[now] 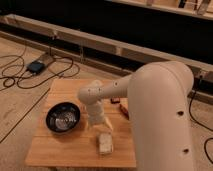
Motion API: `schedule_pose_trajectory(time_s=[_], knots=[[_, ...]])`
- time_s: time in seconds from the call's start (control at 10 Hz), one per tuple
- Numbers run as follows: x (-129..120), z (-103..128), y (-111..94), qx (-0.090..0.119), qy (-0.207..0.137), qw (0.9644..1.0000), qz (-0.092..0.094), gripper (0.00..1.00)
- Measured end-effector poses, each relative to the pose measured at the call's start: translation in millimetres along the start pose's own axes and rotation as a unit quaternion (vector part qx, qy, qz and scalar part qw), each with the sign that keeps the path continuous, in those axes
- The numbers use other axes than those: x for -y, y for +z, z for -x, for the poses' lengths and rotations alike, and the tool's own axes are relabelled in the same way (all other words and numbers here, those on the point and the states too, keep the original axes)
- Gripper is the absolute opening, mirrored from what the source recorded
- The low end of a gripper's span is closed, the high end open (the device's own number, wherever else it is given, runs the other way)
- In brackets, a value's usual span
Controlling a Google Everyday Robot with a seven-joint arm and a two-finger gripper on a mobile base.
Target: Wipe the white sponge on the table
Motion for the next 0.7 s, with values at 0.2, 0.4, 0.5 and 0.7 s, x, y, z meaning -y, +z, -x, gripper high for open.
schedule_pose_trajectory(time_s=[0.2,0.4,0.5,0.7], knots=[[8,-4,5,0.002,0.006,1.0000,0.003,0.80],[13,-8,13,0.003,0.009,0.9999,0.009,0.80],[14,-9,16,0.004,0.009,0.9999,0.012,0.80],[16,-10,21,0.004,0.010,0.9998,0.016,0.78]])
